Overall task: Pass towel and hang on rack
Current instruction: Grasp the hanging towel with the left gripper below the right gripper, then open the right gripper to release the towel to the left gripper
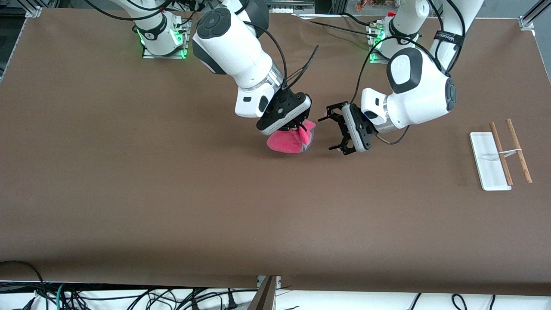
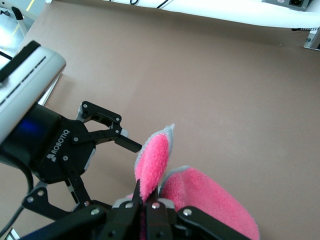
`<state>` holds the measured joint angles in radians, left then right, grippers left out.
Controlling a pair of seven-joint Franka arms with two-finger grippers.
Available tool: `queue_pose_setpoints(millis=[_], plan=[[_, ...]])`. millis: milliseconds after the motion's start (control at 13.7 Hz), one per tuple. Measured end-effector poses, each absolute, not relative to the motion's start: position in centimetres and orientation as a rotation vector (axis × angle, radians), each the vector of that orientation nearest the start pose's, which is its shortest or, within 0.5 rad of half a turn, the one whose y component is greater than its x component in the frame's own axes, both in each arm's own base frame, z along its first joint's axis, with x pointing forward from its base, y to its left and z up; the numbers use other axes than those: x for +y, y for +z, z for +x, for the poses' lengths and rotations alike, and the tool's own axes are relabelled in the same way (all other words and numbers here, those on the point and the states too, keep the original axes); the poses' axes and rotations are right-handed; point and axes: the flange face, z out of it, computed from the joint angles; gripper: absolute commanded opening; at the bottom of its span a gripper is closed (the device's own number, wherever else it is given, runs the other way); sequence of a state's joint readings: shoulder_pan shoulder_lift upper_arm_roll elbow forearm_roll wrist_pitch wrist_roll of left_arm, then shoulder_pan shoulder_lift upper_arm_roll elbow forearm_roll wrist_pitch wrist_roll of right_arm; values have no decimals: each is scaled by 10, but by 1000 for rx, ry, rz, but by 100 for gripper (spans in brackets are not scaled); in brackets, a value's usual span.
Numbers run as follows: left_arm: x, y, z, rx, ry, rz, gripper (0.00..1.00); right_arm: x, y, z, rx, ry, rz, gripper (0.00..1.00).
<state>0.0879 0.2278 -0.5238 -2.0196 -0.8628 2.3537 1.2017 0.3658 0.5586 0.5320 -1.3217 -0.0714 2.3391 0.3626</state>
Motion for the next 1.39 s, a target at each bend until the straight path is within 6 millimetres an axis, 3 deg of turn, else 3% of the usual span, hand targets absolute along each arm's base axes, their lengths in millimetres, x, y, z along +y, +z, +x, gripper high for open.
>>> queue_pose_setpoints(millis=[365, 584, 731, 1388], plan=[[-269, 345, 533, -1225, 545, 2095, 80, 516, 504, 540, -561, -440, -2583, 0], [-287, 340, 527, -1217, 574, 2106, 37, 516, 504, 540, -560, -444, -2581, 0], [-293, 339, 525, -1219, 583, 2109, 0, 516, 504, 540, -559, -444, -2580, 0], [-289, 337, 528, -1211, 588, 2119, 0, 516, 503, 541, -557, -447, -2578, 1]])
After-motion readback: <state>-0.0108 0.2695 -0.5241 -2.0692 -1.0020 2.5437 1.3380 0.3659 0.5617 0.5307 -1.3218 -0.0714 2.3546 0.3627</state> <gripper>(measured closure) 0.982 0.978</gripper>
